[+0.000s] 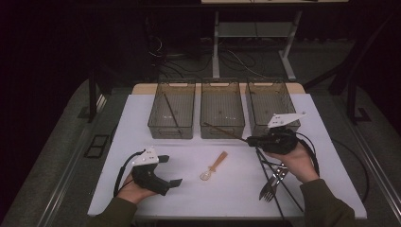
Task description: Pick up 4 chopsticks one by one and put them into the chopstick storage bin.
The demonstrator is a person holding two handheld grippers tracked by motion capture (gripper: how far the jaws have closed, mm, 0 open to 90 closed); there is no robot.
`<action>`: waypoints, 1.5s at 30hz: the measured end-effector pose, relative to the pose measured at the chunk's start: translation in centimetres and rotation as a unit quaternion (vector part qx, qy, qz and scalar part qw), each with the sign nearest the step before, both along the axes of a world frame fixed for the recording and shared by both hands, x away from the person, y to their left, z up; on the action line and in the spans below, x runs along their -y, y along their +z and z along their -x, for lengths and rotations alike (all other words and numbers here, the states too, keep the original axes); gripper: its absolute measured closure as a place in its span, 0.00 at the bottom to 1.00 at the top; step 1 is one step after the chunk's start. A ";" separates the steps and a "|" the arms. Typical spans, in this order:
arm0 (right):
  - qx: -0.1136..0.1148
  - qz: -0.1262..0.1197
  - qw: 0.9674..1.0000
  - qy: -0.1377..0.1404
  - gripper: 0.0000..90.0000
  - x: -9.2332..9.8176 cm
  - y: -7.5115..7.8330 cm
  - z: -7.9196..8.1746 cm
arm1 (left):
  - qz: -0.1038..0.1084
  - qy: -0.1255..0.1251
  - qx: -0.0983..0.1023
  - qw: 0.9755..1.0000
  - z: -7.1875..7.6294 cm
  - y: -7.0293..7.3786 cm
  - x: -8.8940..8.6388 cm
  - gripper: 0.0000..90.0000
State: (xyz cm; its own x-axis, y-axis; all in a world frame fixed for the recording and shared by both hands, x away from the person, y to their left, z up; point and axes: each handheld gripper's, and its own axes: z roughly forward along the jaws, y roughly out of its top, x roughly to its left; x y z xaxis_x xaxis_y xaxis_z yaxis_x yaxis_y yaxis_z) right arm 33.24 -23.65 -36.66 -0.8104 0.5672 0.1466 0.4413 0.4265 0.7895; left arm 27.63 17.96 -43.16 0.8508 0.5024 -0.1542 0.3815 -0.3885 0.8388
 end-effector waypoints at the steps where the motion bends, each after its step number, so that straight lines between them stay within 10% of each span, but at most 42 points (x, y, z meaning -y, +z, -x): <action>1: -0.001 0.003 1.000 -0.003 0.95 -0.5 0.1 -0.1 | 0.001 0.000 0.000 1.000 -0.1 0.0 0.0 0.00; 45: -0.009 0.045 0.999 -0.021 0.95 -11.2 3.1 -7.5 | 0.007 0.007 0.002 1.000 0.0 0.1 0.3 0.00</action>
State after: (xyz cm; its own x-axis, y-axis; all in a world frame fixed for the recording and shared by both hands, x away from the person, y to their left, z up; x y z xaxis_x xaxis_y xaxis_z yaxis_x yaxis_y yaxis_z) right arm 40.69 -12.41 -33.51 -0.7828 0.6128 0.1082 0.4747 0.4756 0.7405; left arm 27.68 17.63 -43.06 0.8445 0.5118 -0.1577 0.3828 -0.3711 0.8460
